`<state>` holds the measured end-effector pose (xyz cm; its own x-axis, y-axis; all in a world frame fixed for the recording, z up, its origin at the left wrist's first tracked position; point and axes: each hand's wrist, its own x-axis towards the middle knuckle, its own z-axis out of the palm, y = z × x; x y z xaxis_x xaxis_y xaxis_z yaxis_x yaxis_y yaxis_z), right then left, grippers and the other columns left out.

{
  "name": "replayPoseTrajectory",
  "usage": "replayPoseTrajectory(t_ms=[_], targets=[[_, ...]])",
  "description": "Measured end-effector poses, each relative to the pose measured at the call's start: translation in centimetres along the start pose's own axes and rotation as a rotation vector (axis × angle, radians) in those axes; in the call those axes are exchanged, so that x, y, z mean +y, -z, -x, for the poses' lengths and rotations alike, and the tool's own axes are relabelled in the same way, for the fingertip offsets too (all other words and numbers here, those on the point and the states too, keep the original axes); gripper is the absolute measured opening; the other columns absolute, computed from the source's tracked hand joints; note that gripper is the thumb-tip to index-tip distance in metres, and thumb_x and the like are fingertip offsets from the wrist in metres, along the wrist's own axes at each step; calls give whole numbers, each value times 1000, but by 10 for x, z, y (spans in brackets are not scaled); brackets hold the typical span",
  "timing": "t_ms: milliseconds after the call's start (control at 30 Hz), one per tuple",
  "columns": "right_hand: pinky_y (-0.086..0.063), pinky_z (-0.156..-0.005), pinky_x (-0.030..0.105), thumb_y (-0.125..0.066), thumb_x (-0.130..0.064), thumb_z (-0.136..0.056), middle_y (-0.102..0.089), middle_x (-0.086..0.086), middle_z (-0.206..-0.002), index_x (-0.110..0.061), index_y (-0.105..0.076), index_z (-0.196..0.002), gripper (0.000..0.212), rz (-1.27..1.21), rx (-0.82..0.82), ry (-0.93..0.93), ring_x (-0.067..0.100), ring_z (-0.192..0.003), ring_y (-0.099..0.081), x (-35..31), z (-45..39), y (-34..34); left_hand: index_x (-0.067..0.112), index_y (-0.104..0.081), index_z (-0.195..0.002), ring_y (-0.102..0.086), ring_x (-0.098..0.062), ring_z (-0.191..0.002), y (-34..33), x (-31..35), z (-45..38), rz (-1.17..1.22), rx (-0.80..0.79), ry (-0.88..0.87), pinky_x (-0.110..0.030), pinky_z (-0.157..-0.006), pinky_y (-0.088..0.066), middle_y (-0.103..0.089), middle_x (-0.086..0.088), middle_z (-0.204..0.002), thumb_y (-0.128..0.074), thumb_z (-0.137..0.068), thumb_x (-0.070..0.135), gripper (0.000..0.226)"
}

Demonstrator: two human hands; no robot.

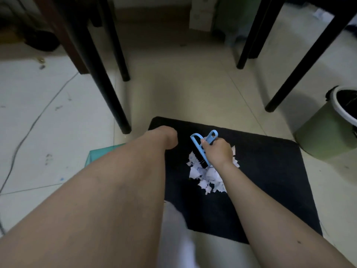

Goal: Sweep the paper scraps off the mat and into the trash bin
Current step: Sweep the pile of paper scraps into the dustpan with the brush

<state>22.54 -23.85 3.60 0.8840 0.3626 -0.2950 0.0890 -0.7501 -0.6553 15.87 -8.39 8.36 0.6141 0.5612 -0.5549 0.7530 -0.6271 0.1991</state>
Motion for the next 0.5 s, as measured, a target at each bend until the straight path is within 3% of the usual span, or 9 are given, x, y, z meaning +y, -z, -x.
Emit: replayPoseTrajectory(t_ms=[267, 500], targets=[[-29, -47, 25, -48, -44, -94, -51, -4, -61, -13, -64, -84, 37, 158, -154, 158, 10, -54, -47, -52, 12, -62, 4, -57, -122, -55, -32, -117, -34, -108, -6, -79, 9, -5, -38, -99, -43, -58, -16, -128, -32, -101, 26, 39], [-37, -50, 27, -51, -42, -94, -61, 3, -69, -13, -69, -97, 35, 184, -235, 188, 15, -59, -53, -46, -4, -110, 5, -56, -124, -55, -32, -116, -91, -195, -27, 57, 60, 346, -39, -96, -48, -52, -15, -128, -47, -91, 20, 37]])
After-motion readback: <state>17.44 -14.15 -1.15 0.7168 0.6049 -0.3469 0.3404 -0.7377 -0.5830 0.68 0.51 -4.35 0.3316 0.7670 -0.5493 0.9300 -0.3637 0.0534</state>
